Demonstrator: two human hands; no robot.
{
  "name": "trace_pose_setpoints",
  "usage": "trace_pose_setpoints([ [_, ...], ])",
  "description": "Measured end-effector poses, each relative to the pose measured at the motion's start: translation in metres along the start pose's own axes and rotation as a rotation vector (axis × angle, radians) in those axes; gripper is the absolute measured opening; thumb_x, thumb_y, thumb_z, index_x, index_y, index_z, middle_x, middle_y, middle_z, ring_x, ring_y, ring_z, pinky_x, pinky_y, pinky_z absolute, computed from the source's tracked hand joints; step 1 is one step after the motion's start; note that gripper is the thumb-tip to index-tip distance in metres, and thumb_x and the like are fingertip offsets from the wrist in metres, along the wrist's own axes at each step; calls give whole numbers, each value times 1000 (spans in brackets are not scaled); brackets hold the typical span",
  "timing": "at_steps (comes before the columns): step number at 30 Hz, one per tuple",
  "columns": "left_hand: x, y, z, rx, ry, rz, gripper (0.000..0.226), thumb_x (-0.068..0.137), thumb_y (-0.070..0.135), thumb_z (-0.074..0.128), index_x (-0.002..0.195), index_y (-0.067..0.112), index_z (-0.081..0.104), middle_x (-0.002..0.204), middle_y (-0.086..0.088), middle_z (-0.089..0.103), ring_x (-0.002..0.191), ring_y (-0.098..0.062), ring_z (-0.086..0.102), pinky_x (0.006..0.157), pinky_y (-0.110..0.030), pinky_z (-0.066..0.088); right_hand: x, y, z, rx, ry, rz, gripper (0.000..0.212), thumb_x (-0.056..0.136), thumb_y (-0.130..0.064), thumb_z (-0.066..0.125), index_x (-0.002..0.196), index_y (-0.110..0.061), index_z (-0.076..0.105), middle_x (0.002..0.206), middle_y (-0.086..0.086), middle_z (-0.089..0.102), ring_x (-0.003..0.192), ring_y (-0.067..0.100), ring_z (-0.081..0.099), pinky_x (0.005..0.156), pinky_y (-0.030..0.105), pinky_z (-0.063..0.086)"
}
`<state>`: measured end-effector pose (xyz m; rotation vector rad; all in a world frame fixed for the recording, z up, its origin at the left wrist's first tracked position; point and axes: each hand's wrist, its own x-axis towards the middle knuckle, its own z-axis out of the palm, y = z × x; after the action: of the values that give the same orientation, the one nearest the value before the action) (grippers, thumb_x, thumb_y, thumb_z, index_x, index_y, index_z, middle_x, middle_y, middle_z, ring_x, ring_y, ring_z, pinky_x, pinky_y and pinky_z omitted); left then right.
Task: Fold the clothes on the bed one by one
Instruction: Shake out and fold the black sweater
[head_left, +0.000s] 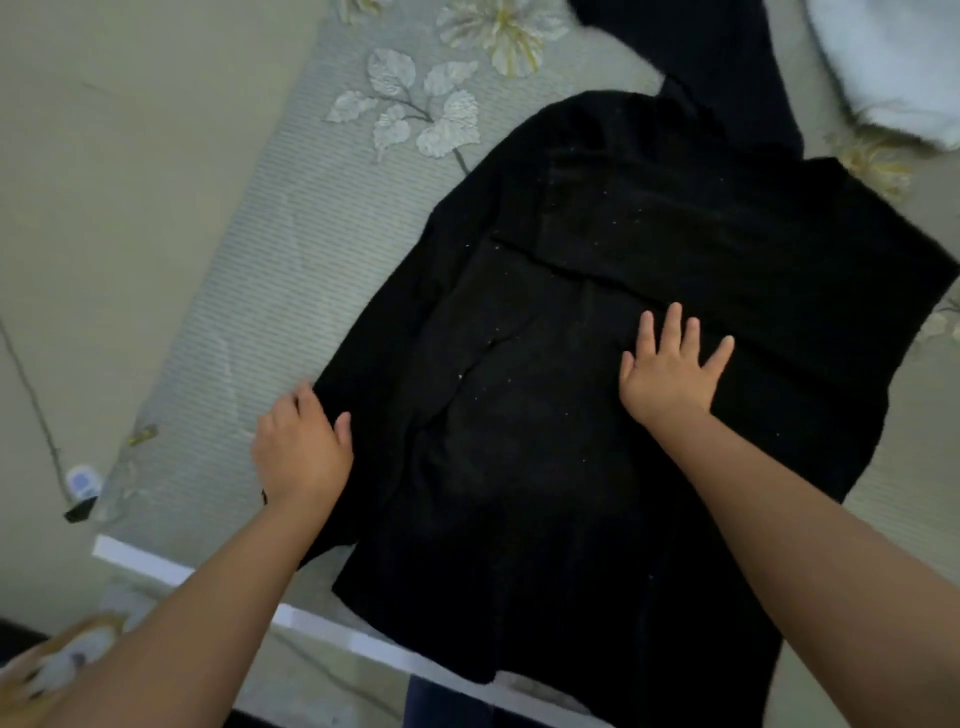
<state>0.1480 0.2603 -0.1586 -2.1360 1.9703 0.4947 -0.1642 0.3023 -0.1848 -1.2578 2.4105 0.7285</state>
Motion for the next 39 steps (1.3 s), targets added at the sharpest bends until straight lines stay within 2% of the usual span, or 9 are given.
trace_pose_setpoints([
  [3, -12, -30, 0, -300, 52, 27, 18, 89, 8, 53, 94, -7, 61, 87, -25, 61, 81, -38, 56, 66, -36, 34, -6, -16, -19, -92, -48, -6, 61, 95, -30, 33, 147, -13, 3, 155, 8, -2, 143, 25, -2, 111, 54, -2],
  [8, -2, -29, -26, -1135, 89, -422, 10, 90, 15, 55, 92, 9, 63, 79, 3, 59, 83, -17, 56, 74, -27, 43, -21, -40, -40, -24, -59, -158, 61, 95, -32, 36, 147, -17, 7, 156, 5, 1, 143, 24, -1, 113, 51, 4],
  [11, 17, -11, -54, -1549, 117, -550, 12, 92, 11, 53, 82, 13, 60, 80, 3, 59, 89, -18, 55, 80, -27, 48, -36, -50, -46, 7, -82, -255, 59, 96, -32, 35, 147, -22, 7, 156, 3, 1, 143, 24, -2, 113, 50, 7],
  [18, 83, 62, -148, -1944, 74, -320, 21, 97, 12, 42, 81, 21, 51, 81, 4, 54, 74, -6, 50, 79, -27, 45, -49, -32, -66, 274, -123, -228, 56, 97, -29, 35, 146, -22, 10, 156, 4, 2, 143, 24, 0, 114, 45, 12],
  [26, 54, 274, -166, -1821, -552, 263, 16, 95, 6, 42, 97, 10, 58, 84, 2, 59, 77, -6, 56, 77, -24, 48, -48, 73, -83, 782, 50, 65, 51, 95, -17, 45, 143, -14, 26, 154, 4, 16, 142, 19, 8, 113, 36, 18],
  [31, -9, 373, -97, -1164, -1043, 579, 45, 95, 6, 43, 138, 18, 35, 142, 0, 37, 119, -9, 38, 96, -35, 36, -58, 167, -39, 952, 147, 337, 37, 93, -5, 46, 129, 1, 47, 135, 19, 48, 126, 31, 42, 102, 34, 31],
  [33, -17, 372, -65, -933, -885, 566, 42, 94, 5, 43, 136, 13, 40, 140, -5, 42, 121, -13, 43, 99, -29, 36, -61, 187, -18, 1001, 121, 435, 33, 93, -7, 45, 125, 1, 51, 125, 21, 55, 117, 33, 50, 96, 35, 37],
  [36, 0, 335, -32, -465, -420, 670, 38, 91, 6, 49, 129, 9, 47, 132, -8, 49, 124, -19, 42, 102, -23, 30, -52, 186, -1, 1047, 154, 404, 34, 92, -12, 50, 123, 2, 52, 122, 20, 58, 114, 31, 52, 95, 35, 38],
  [39, 27, 295, -22, -180, -141, 749, 38, 88, 6, 53, 126, 6, 51, 130, -10, 49, 127, -22, 36, 105, -25, 26, -24, 166, -6, 1069, 212, 304, 58, 86, -29, 60, 134, -4, 41, 135, 16, 46, 126, 27, 41, 103, 34, 32],
])
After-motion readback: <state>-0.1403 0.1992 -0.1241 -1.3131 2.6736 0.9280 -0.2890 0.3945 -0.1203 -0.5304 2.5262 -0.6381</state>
